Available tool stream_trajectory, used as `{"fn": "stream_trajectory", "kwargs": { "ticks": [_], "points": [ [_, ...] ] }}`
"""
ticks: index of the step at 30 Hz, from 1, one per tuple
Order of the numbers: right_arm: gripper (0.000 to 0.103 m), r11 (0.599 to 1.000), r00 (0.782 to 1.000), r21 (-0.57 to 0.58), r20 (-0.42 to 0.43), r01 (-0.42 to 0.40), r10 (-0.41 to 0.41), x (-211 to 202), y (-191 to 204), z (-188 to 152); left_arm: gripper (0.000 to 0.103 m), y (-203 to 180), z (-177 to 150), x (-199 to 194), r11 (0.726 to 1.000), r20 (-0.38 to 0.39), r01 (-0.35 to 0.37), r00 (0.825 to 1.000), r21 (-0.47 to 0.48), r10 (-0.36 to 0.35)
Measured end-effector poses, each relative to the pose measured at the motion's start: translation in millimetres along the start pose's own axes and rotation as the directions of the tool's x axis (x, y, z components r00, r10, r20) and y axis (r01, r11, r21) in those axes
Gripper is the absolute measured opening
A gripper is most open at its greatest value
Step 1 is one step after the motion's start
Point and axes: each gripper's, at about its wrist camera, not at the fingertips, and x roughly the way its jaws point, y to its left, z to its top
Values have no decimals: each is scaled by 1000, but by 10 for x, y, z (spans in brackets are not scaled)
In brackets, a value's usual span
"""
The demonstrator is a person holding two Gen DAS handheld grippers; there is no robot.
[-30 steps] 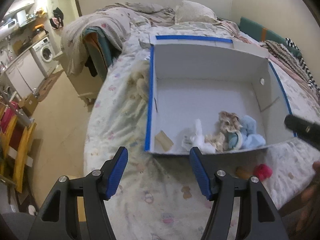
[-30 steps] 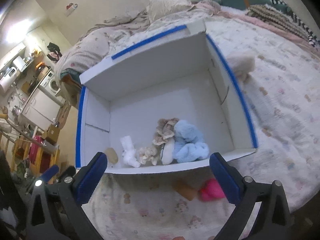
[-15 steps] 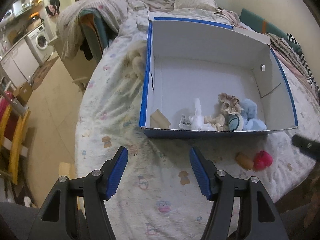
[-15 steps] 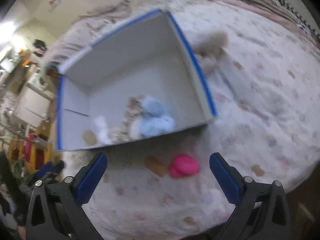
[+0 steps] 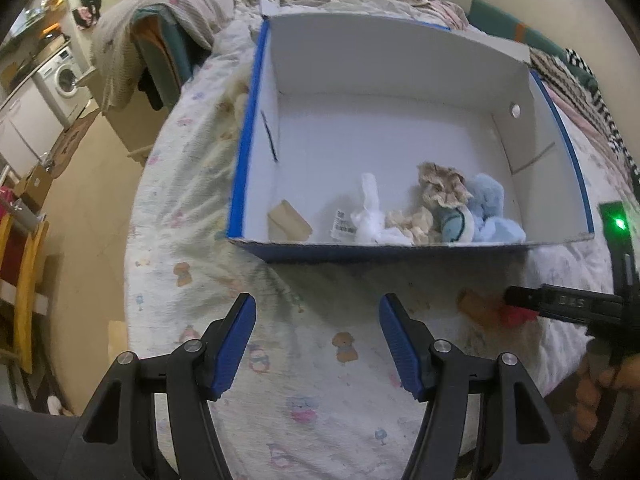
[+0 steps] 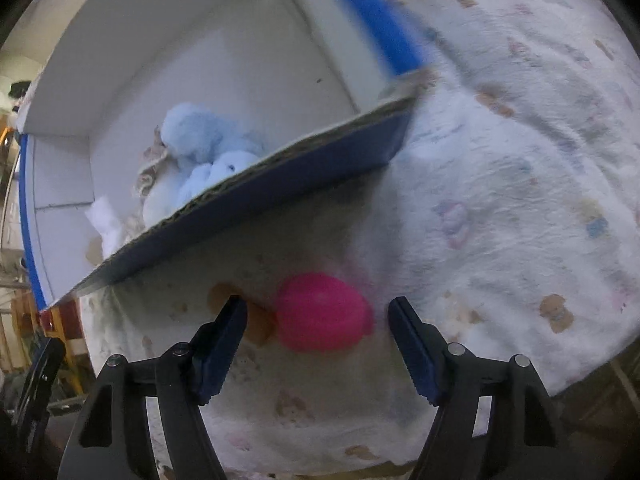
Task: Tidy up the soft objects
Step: 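Grasp the pink rubber toy with the right gripper while the left grasps the orange cylinder, then carry the pink toy and orange cylinder over the box with both grippers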
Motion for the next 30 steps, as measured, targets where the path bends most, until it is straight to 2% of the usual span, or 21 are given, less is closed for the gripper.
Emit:
{"fn": "stream_trajectory", "kwargs": {
  "ticks": [1, 3, 7, 12, 14, 16, 20, 22, 24, 25, 26, 27, 28, 30],
  "points": [
    [56, 1000, 1000, -14, -6, 10, -10, 28, 26, -3, 61, -24, -9, 26, 1000, -11, 4, 1000, 5, -4],
    [56, 999, 999, -37, -19, 29, -29, 83, 57, -29, 61, -81, -17, 90, 1000, -39, 23, 999, -1, -23],
    [56, 998, 1000, -56, 27, 6, -5, -64, 69, -91, 61, -309, -4, 222, 996, -93, 91, 991, -3, -91],
    [56, 1000, 993, 9, 120, -20, 19, -425, -126, -173, 61, -836, 0, 445, 974, -150, 206, 970, 90, -191],
    [56, 999, 988, 39, 152, -32, 26, -545, -228, -228, 61, -986, 7, 566, 965, -177, 234, 961, 114, -212],
    [56, 997, 985, 68, 169, -45, 33, -625, -331, -254, 60, -1096, 14, 724, 965, -199, 233, 958, 123, -206],
    [56, 993, 985, 98, 167, -67, 50, -681, -439, -267, 53, -1233, 55, 997, 960, -233, 251, 948, 120, -218],
    [56, 991, 985, 106, 162, -83, 66, -672, -433, -248, 38, -1283, 65, 1124, 955, -256, 273, 937, 117, -236],
    [56, 994, 985, 86, 162, -71, 56, -666, -390, -214, 30, -1331, 56, 1135, 949, -253, 277, 939, 148, -235],
    [56, 994, 985, 82, 161, -71, 57, -657, -365, -227, 15, -1351, 53, 1121, 940, -262, 306, 929, 152, -260],
    [56, 994, 986, 78, 158, -75, 62, -651, -344, -235, 7, -1352, 49, 1122, 926, -286, 355, 907, 129, -308],
    [56, 994, 986, 74, 155, -76, 64, -650, -314, -230, 6, -1342, 44, 1114, 913, -300, 394, 888, 105, -349],
    [56, 994, 986, 72, 153, -77, 65, -624, -294, -230, 5, -1332, 42, 1083, 910, -293, 401, 887, 106, -357],
    [56, 993, 986, 76, 150, -86, 74, -619, -287, -231, 5, -1311, 46, 1047, 913, -281, 390, 896, 123, -345]
  ]
}}
